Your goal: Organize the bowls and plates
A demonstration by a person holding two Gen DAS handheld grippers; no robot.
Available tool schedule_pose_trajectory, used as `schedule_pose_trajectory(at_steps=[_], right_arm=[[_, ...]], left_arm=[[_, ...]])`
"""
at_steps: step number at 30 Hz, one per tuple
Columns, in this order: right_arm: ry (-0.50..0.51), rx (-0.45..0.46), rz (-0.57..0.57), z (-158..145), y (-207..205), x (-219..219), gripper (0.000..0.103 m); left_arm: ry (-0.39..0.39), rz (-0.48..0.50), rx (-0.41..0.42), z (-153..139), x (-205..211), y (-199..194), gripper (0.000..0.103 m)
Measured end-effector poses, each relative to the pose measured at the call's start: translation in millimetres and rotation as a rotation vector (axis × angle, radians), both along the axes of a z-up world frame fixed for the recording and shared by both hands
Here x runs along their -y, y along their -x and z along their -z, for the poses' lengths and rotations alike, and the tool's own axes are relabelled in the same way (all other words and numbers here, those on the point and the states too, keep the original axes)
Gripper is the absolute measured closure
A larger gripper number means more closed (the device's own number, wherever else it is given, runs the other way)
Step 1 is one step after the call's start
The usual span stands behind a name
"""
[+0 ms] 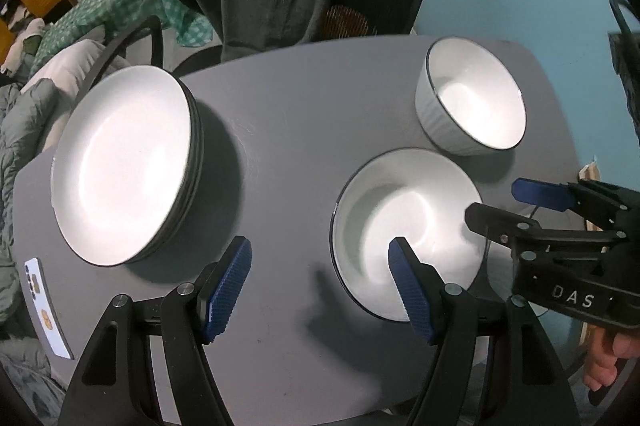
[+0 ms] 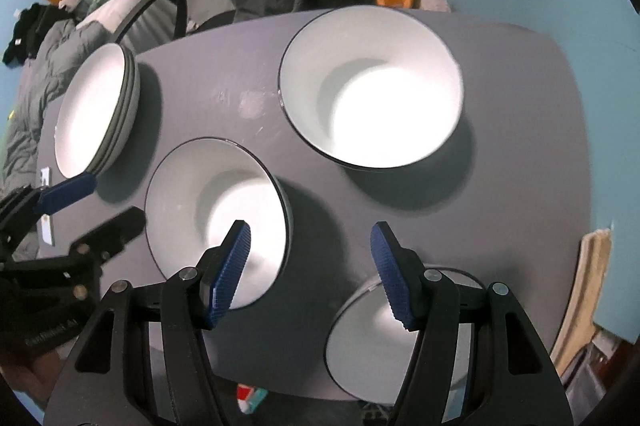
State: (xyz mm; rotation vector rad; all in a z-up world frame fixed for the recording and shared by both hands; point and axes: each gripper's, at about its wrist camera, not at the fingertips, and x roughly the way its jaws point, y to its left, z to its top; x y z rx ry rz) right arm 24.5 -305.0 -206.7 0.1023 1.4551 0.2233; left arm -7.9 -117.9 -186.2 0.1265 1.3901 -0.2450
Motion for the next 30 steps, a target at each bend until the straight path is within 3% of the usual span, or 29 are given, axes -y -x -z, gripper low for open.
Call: schedule_pose_trajectory(at_steps=[10,15,25,28,30], right_arm=[[0.014,-0.039,-0.033,19.9,-2.6,-3.7,0.042],[0.001,-0.057,-0.036,24.2,-3.6,-4.9,0.052],[-0.009,-0.091,-0.034,29.0,-3.1,-8.1,0.068],[-0.011,-0.092,-0.032,27.3,-2.2,-6.6,0.077],[-0.016,-0.094,-0.029,26.7,-1.7,-6.8,0.083]], left_arm=[[0.009,-0.004,-0.033,21.2,0.7,-3.3,0.031],[0.028,-0.024,-0.063,29.7,-1.0,-9.7,0.033],[0.044,-0.03,-0.123,42.8,2.7,-15.1,0.059],[0.052,-0.042,-0.157,48.6,0.3,-16.8,0.071],[0.063,-0.042,-0.167,51.1,-1.0,-16.7,0.073]])
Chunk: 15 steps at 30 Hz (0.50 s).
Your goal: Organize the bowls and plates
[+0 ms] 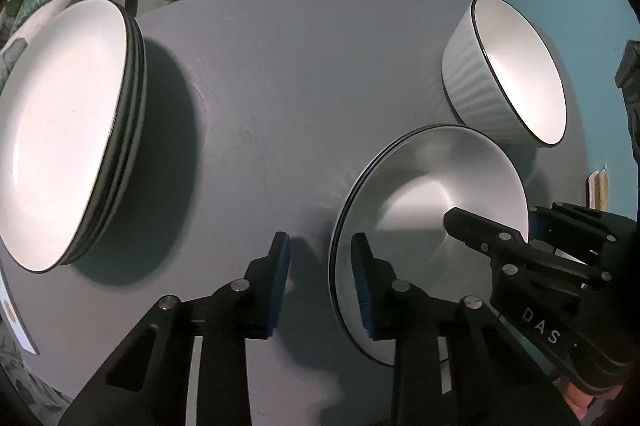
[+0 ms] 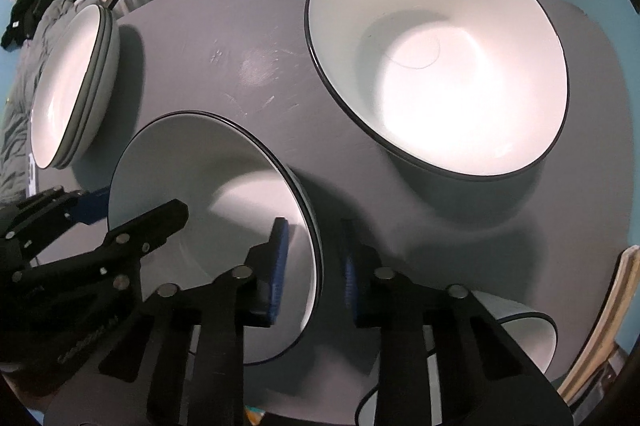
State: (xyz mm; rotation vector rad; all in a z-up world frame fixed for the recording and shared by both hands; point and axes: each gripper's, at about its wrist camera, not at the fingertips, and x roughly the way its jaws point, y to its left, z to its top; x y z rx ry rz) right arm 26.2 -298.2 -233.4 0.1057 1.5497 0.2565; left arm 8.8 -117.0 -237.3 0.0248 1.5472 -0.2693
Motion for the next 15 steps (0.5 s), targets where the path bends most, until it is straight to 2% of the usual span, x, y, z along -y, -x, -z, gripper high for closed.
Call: schedule_pose_trajectory(at_steps=[2,6,10,15], right_arm=[[-0.003,-0.003,0.003,0.4,-0.6,1.6,0.087],[-0.008,0.002,-0.003,2.2,4.2,3.2,0.093],[0.005,0.014,-0.001,0.3,8.3,6.3,0.094],[0.014,0.019,0.018,1.8,3.3,-0.5,0.096]], left_arm=[[-0.004,0.003,-0.007,1.6,-0.7,0.9,0.077],[0.012,-0.003,-0.024,2.8,-2.0,3.2,0.08],[0.047,-0.006,-0.035,1.9,-2.5,4.4,0.092],[0.028,-0.001,-0.028,0.0,3.8,5.3,0.095]])
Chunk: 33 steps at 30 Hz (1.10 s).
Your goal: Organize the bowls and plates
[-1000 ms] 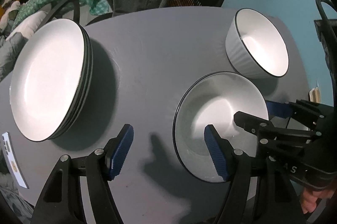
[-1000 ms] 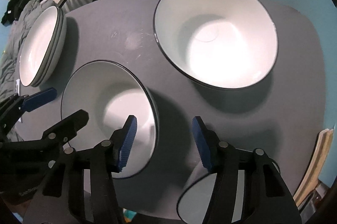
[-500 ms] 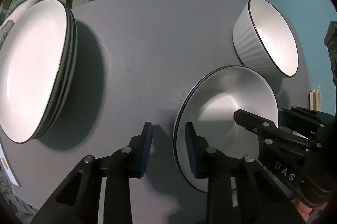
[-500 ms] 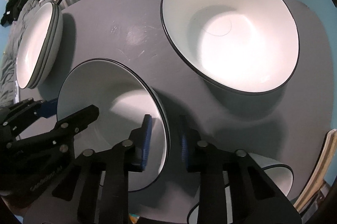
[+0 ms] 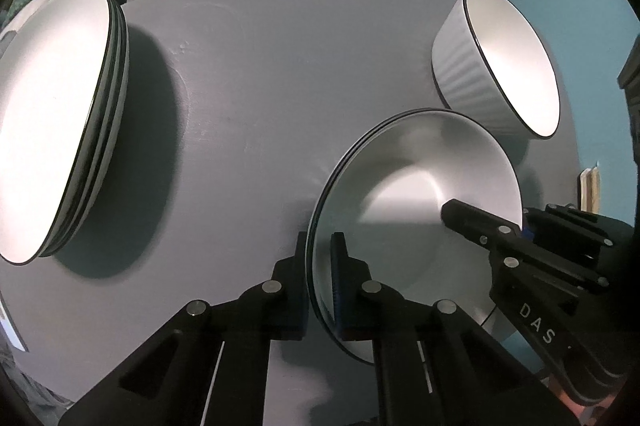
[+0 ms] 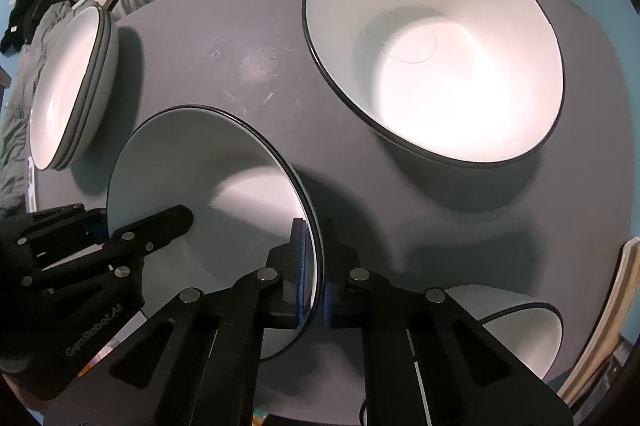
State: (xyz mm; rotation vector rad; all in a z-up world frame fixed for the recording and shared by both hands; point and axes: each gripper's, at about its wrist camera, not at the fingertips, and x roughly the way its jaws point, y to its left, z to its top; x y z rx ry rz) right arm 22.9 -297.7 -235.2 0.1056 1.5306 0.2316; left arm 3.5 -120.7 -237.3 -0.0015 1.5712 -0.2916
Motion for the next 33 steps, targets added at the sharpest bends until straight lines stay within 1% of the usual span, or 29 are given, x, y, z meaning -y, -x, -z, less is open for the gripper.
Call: schedule_pose_trajectory(at_steps=[6,8,13,20,24,26,28,29,33], right_arm=[[-0.003,0.001,0.02,-6.3,5.8,5.5,0.097],[-0.009,-0.001,0.028,-5.7,1.4,-0.5,0.097],[-0.006,0.016,0.031,-20.0,2.2,-4.7,0.097],[0.004,0.057,0.035,-45.2,2.9,-5.2,0.097],[0.01,0.082,0.049,-60.8,3.1,1.2,0.097],[0.021,0.091,0.054,-66.2,1.4,3.6,0.097],[0.011,0.097,0.072,-70.8,-0.4,8.6,0.097],[0.009,0.098,0.076,-69.4,-2.9,5.5,0.097],[0.007,0.108,0.11,-78.2,-10.3,16.5,0.097]], left_arm=[[0.0,0.0,-0.017,-6.3,2.3,-1.1,0.095],[-0.004,0.0,-0.017,-9.1,1.3,-2.5,0.095],[0.005,-0.004,-0.012,-25.0,-1.2,-5.4,0.094],[0.027,0.001,0.023,-51.7,-1.3,-9.7,0.094],[0.04,0.022,0.049,-74.1,-1.6,-17.3,0.094],[0.038,0.041,0.069,-83.7,5.6,-21.6,0.094],[0.038,0.057,0.091,-92.1,12.6,-27.9,0.094],[0.043,0.061,0.097,-93.4,14.5,-27.8,0.094],[0.057,0.079,0.111,-100.6,26.9,-38.6,0.094]])
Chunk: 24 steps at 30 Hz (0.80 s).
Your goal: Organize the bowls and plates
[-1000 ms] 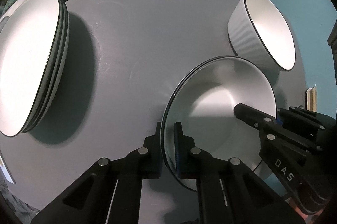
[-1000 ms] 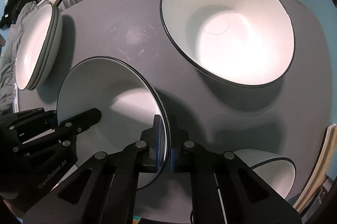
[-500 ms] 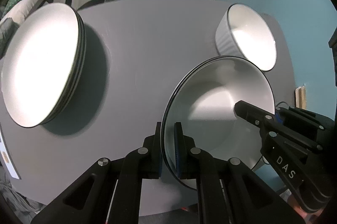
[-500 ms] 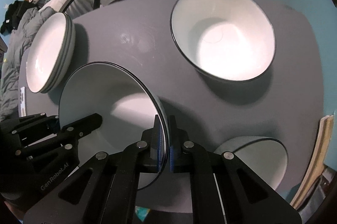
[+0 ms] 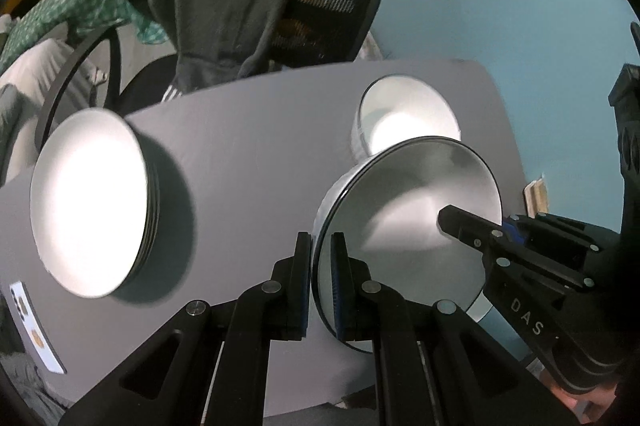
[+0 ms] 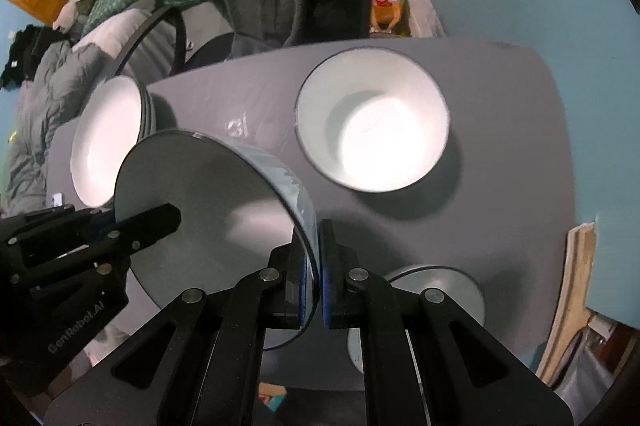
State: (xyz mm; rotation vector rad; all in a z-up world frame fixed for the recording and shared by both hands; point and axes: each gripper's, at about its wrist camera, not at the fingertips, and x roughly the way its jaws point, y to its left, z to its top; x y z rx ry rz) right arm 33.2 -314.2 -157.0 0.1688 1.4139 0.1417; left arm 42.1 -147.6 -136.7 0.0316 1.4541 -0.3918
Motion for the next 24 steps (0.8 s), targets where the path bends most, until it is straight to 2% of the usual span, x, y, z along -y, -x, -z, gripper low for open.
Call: schedule_pose_trajectory(at_steps=[10,17,24], right_arm=[[0.032,0.03,0.051,-8.9,-27.3,31.2,0.097],[0.034,0.019,0.078,-0.5,-44.9,48.2,0.097],[0.021,-0.028,0.095,17.1,-56.1,64.6,0.097]], left_arm=[[0.004,0.049,0.027,-4.1,38.2,-26.7,0.094],[-0.001,0.043,0.001,10.9,51.5,-55.2,0.094],[-0.021,0.049,-0.018,30.6,69.5,-65.9,0.094]])
